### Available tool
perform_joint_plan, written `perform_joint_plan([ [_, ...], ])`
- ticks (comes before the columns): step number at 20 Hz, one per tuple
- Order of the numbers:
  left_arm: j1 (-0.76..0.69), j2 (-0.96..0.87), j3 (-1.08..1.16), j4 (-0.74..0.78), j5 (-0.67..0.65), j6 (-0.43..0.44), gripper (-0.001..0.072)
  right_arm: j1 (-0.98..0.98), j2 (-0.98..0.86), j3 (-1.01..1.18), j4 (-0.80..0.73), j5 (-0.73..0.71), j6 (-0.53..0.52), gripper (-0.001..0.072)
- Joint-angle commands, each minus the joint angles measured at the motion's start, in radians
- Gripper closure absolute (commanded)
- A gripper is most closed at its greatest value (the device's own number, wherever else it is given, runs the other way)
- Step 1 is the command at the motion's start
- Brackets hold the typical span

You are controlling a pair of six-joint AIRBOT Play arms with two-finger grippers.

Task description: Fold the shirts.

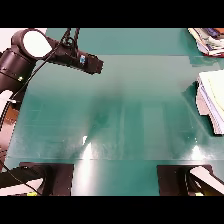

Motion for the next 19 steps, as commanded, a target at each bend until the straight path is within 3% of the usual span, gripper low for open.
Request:
perform_joint_plan([
  [1, 0.0, 0.0, 0.001, 0.0, 0.002, 0.0, 0.0685, 0.163, 0.001, 0.082, 0.208, -0.038, 0.001, 0.0134],
  [6, 0.0, 0.0, 0.001, -0.004, 0.027, -0.007, 0.0684, 0.596, 0.0, 0.15, 0.222, -0.076, -0.001, 0.0139],
  [7, 0.0, 0.0, 0.001, -0.004, 0.039, -0.007, 0.0684, 0.671, 0.0, 0.15, 0.222, -0.098, -0.001, 0.0184],
  [10, 0.0, 0.001, 0.001, -0.004, 0.067, -0.008, 0.0684, 0.831, 0.001, 0.15, 0.223, -0.137, -0.001, 0.0628],
  [11, 0.0, 0.001, 0.001, -0.004, 0.073, -0.007, 0.0684, 0.864, 0.001, 0.15, 0.223, -0.138, -0.001, 0.07],
  [19, 0.0, 0.001, 0.001, -0.004, 0.101, -0.007, 0.0684, 0.921, 0.001, 0.15, 0.224, -0.143, -0.001, 0.07],
])
